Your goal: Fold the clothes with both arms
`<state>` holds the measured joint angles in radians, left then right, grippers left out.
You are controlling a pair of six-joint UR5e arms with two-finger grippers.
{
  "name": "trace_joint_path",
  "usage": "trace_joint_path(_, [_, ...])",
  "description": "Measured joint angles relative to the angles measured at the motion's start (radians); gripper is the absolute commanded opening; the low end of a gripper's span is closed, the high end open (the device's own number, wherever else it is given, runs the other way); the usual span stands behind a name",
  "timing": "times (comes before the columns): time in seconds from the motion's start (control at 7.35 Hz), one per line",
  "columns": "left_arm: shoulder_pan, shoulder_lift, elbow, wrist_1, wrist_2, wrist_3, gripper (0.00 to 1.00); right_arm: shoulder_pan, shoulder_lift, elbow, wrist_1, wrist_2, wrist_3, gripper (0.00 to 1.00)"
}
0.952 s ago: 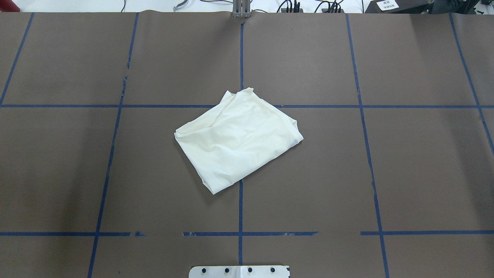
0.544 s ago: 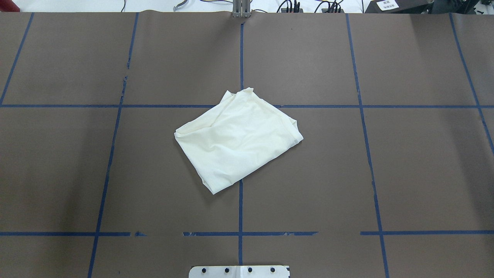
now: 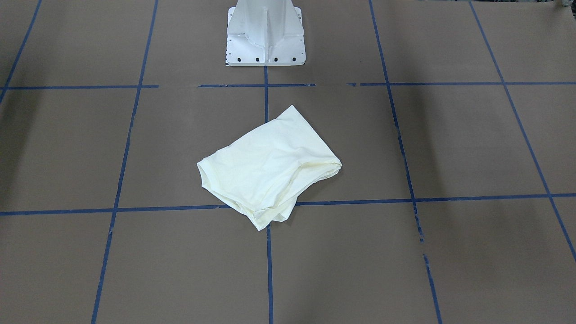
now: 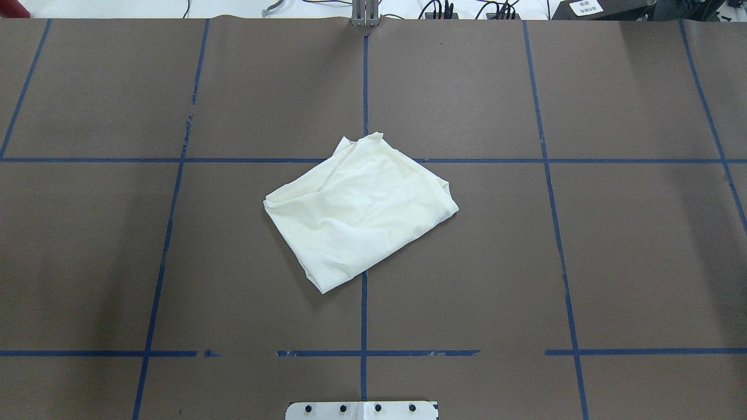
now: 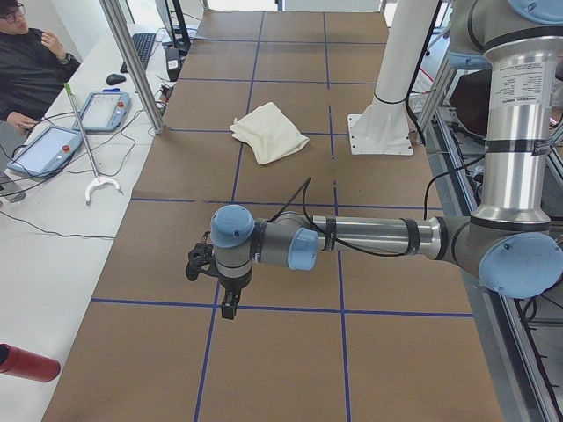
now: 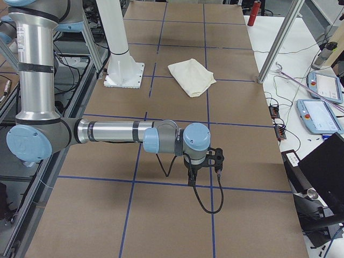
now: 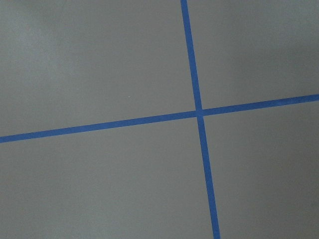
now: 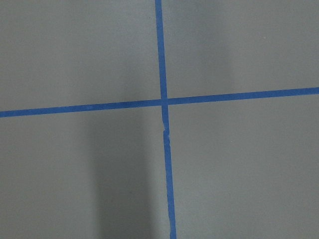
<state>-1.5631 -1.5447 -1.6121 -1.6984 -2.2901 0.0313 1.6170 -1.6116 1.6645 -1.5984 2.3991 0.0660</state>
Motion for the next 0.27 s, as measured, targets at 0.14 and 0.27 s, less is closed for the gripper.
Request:
trace_joint_path(0.14, [0.0, 0.0, 0.0, -0.001, 0.0, 0.002, 1.0, 0.0, 0.0, 0.0, 0.0, 0.0, 0.0, 1.0])
trace_joint_path(0.27, [0.0, 0.0, 0.0, -0.002, 0.0, 0.003, 1.0, 0.001, -0.001, 0.0, 0.0, 0.0, 0.0, 1.0])
